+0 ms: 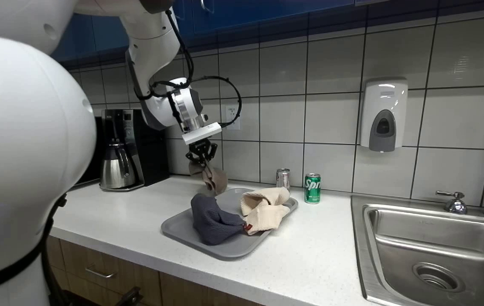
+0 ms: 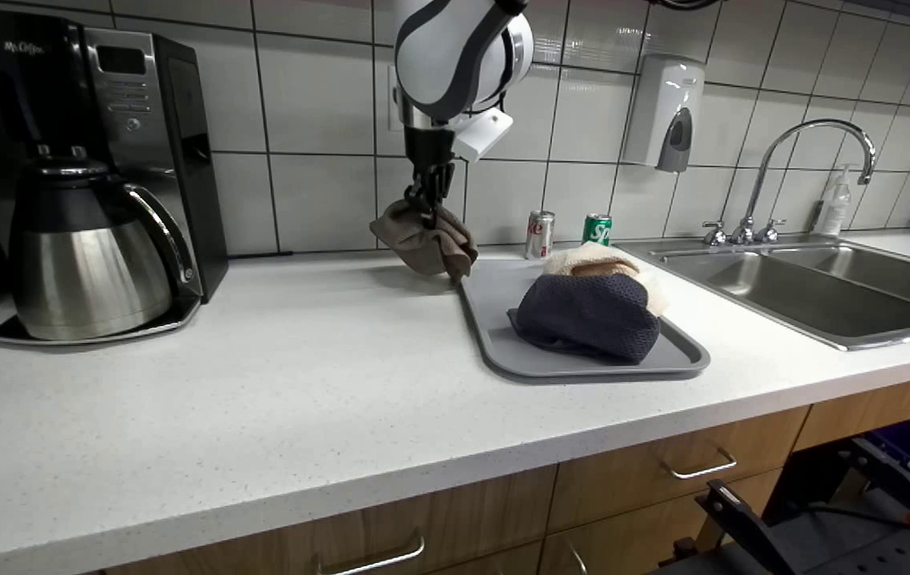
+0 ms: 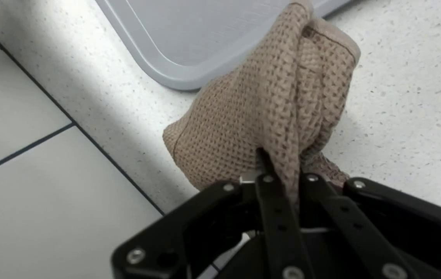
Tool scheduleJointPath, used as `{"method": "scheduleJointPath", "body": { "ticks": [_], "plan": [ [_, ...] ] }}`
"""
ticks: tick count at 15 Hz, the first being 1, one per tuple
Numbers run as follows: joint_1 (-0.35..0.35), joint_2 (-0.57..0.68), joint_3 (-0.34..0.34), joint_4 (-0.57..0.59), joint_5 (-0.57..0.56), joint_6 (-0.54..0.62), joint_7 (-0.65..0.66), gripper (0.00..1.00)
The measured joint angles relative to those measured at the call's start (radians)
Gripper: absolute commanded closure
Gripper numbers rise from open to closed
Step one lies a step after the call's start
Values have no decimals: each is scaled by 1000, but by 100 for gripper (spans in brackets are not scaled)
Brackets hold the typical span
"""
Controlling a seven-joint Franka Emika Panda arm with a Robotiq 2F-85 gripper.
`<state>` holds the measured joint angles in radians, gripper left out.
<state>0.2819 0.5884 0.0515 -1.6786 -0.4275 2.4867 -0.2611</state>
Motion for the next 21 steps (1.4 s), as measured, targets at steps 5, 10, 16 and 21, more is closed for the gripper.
{"method": "scheduleJointPath", "body": {
  "ticks": [5, 10, 16, 21],
  "plan": [
    [-12, -29, -23, -14, 0, -33, 44, 98],
    [-20, -78, -39, -61, 0, -50, 89, 98],
    [-26, -138, -41, -148, 0, -61, 156, 98],
    [-50, -156, -45, -209, 6, -61, 228, 98]
  ]
}}
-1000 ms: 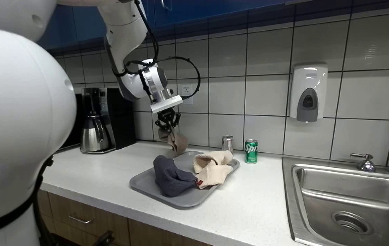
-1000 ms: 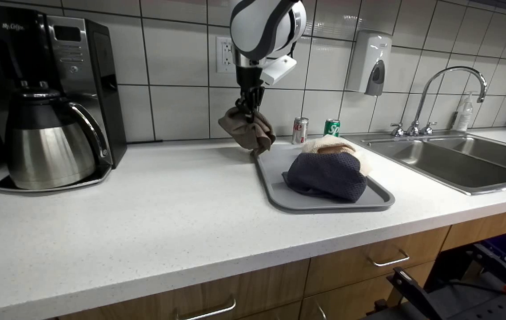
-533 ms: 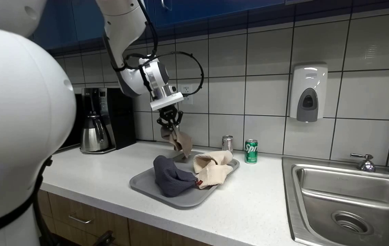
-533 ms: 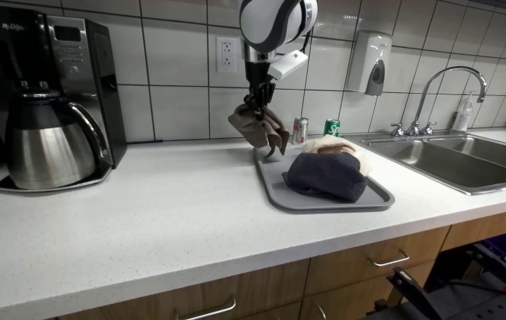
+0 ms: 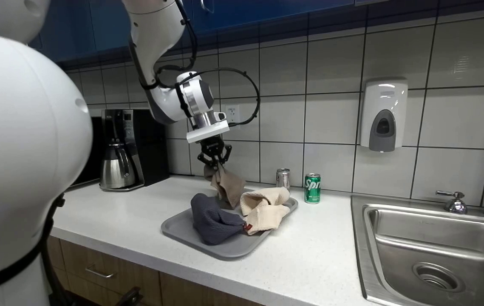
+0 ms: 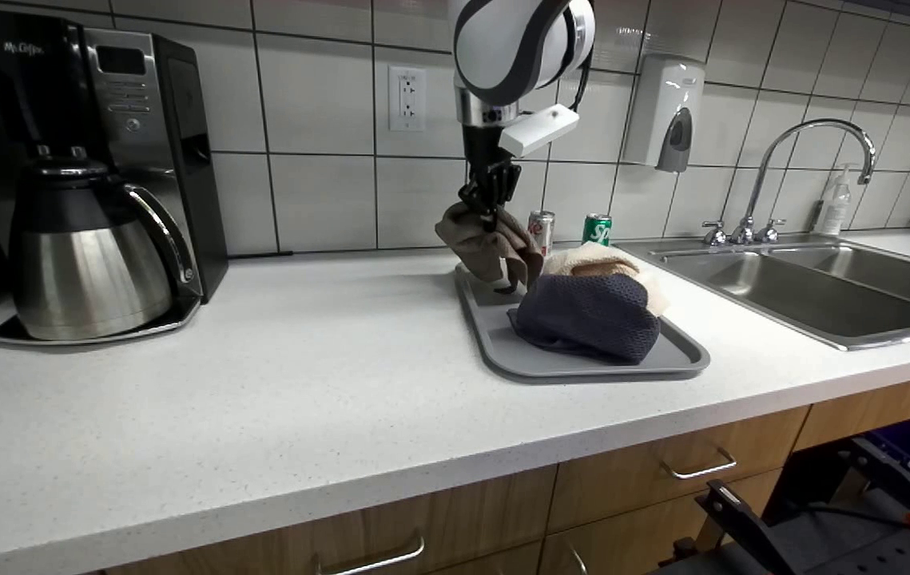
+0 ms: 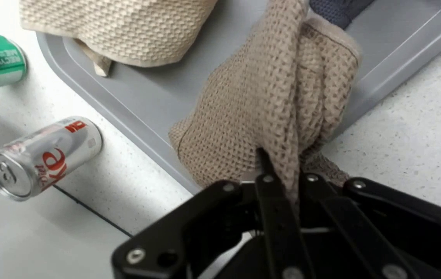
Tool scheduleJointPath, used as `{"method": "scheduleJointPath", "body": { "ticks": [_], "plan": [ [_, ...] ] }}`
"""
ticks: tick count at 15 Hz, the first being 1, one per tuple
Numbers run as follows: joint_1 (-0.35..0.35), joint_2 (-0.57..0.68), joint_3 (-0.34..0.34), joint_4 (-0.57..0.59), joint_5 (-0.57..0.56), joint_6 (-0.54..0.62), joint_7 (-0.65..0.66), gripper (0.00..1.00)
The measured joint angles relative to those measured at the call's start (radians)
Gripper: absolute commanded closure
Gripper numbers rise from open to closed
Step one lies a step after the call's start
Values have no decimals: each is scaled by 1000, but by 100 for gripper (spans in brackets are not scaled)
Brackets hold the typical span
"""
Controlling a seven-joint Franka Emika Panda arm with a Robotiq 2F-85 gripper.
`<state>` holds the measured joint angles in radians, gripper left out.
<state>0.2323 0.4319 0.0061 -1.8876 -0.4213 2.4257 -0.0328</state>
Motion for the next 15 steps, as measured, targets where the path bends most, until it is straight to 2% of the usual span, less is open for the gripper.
{"method": "scheduleJointPath", "body": {
  "ticks": [15],
  "plan": [
    [-76, -4, -10, -78, 113, 4, 74, 98]
  ]
}}
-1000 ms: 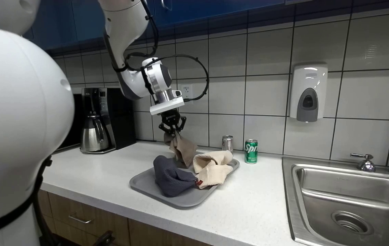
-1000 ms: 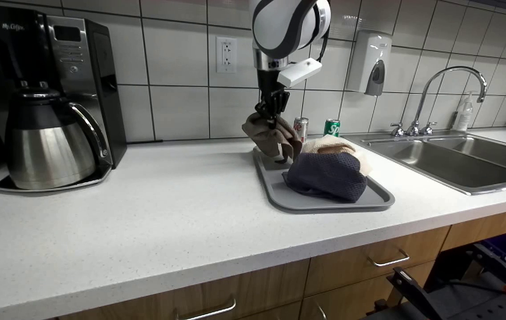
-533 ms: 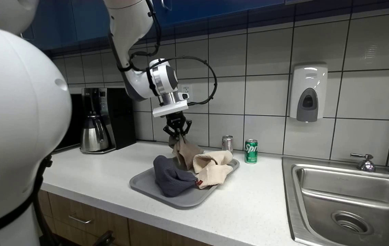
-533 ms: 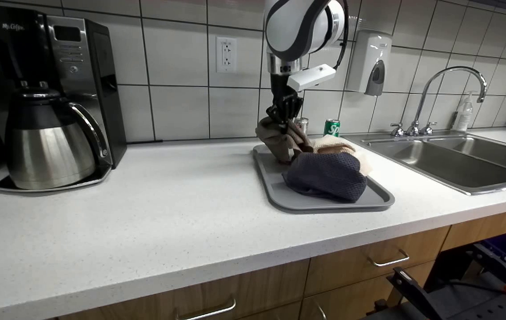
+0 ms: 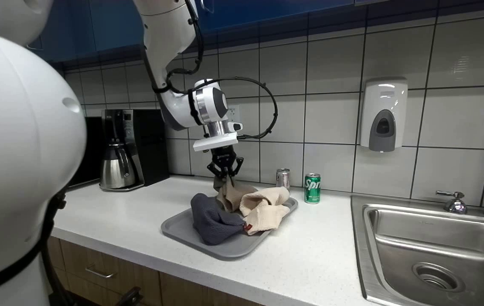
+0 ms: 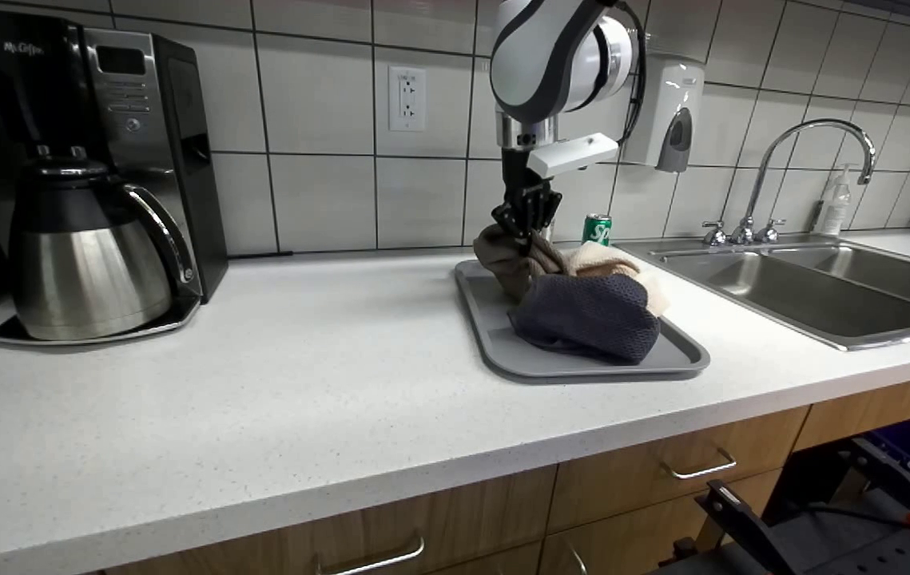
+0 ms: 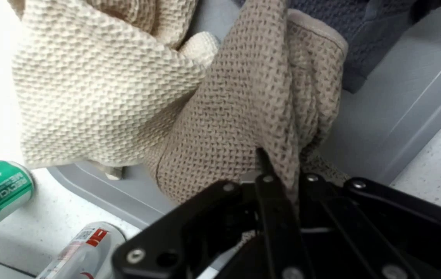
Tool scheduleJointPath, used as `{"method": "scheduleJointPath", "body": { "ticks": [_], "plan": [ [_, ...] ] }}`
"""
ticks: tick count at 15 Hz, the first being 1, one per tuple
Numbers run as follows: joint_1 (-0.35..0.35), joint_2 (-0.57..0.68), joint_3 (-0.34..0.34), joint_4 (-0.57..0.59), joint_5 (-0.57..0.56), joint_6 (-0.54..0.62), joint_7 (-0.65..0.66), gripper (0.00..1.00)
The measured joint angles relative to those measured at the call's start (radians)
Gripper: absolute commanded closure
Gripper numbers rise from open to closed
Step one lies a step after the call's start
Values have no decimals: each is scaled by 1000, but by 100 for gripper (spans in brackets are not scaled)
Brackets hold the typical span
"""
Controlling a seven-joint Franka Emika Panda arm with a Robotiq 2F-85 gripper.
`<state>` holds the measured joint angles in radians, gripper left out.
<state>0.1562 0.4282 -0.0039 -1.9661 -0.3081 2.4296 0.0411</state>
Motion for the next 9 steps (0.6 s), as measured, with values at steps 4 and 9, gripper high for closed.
{"method": "scheduleJointPath", "body": {
  "ticks": [4, 9],
  "plan": [
    [-11, 20, 0, 0, 36, 0, 0, 59],
    [-14, 33, 0, 0, 47, 0, 0, 29]
  ]
}}
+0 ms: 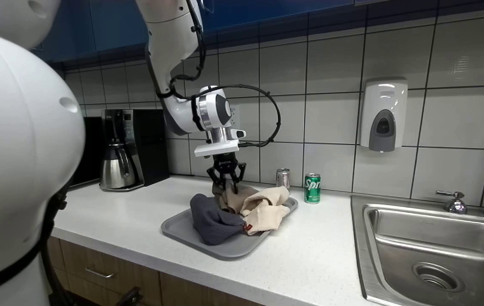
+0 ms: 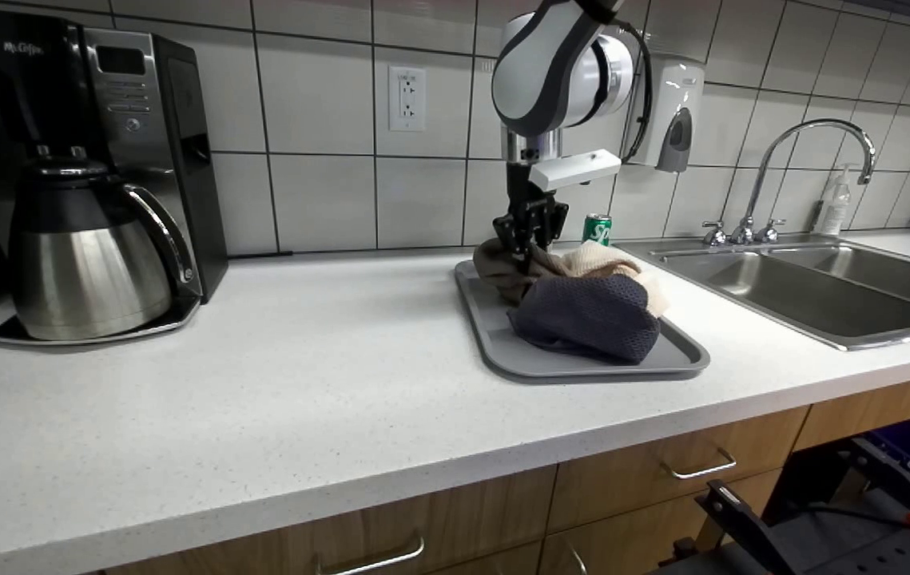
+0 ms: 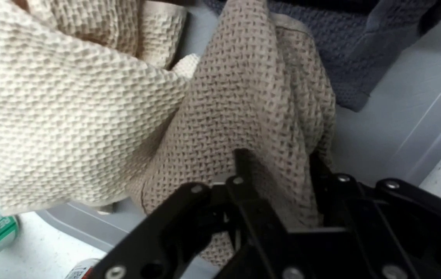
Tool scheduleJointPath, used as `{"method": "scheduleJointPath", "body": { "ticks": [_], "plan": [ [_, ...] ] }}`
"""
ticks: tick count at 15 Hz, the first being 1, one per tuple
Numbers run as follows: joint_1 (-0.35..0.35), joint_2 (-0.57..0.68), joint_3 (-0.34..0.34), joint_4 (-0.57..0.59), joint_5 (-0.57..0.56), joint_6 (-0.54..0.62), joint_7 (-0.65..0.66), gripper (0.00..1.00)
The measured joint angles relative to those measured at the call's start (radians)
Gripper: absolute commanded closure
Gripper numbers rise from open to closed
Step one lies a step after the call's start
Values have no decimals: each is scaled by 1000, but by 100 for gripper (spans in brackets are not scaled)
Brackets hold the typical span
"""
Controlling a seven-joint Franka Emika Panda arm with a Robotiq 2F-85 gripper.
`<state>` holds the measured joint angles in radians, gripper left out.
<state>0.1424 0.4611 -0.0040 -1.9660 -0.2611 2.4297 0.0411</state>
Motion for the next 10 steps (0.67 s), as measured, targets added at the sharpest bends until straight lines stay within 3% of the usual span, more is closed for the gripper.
{"method": "scheduleJointPath", "body": {
  "ticks": [4, 10],
  "plan": [
    [0, 0, 0, 0, 0, 5, 0, 1],
    [14, -9, 2, 0, 0, 14, 3, 0]
  ]
}}
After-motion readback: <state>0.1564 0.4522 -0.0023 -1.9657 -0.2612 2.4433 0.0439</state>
